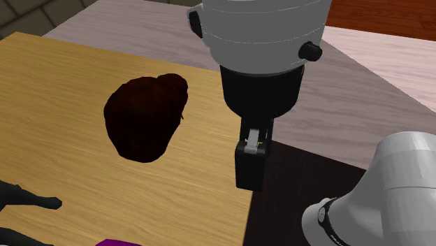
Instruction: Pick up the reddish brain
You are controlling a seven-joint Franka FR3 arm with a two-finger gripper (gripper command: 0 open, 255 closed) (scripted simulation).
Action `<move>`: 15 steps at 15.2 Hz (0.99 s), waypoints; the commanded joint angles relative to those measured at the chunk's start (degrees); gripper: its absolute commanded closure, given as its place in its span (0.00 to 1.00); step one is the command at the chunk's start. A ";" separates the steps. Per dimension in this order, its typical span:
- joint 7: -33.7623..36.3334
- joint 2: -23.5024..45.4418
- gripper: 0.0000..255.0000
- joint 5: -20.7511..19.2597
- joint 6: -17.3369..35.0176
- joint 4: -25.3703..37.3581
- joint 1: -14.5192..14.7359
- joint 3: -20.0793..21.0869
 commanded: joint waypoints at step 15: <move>29.12 29.50 0.00 16.78 6.89 20.28 -11.21 -6.34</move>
